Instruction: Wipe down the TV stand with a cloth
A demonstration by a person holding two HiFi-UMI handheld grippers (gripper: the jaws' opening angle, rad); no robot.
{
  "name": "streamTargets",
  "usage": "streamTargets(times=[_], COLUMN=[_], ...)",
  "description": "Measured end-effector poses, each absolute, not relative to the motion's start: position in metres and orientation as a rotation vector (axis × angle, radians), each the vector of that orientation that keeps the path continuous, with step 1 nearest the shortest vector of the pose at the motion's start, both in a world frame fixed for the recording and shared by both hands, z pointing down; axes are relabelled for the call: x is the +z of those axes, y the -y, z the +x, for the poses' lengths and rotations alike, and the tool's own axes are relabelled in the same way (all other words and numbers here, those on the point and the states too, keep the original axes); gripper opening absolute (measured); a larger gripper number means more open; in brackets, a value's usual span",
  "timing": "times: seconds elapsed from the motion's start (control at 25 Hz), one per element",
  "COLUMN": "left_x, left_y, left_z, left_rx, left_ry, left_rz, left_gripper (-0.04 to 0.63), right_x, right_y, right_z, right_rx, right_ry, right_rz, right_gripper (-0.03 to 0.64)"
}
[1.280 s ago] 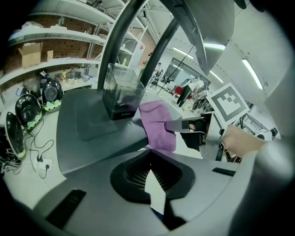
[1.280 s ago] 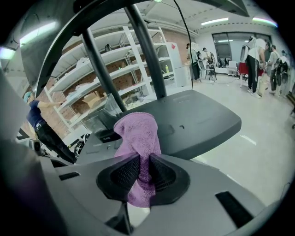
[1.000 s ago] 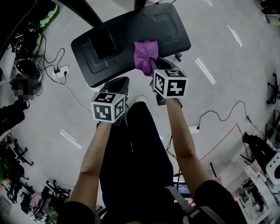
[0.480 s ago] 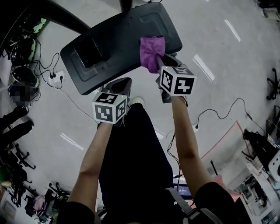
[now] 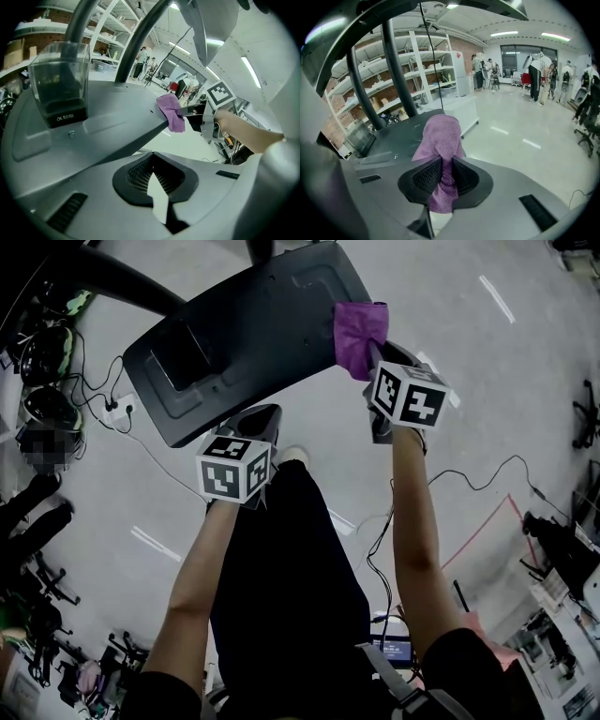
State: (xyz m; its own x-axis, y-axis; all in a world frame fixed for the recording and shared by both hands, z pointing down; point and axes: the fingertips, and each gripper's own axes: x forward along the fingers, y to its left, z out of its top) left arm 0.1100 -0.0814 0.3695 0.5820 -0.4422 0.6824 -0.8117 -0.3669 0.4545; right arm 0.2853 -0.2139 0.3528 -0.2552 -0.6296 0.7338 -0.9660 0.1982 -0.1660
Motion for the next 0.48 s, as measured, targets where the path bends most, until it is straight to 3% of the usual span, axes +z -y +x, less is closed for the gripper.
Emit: streamTargets(times=[0.48], left_x=[0.365], left_y=[0.080], left_z=[0.098], left_rx=[0.546], left_ry=[1.031], left_rz=[2.002], left_gripper=[0.008], right_x=[0.350], right_y=[0.232], right_z=[0.341], right_rx=[0.777], right_ry=[1.803], right_rz=[1.650], right_gripper=[0.078])
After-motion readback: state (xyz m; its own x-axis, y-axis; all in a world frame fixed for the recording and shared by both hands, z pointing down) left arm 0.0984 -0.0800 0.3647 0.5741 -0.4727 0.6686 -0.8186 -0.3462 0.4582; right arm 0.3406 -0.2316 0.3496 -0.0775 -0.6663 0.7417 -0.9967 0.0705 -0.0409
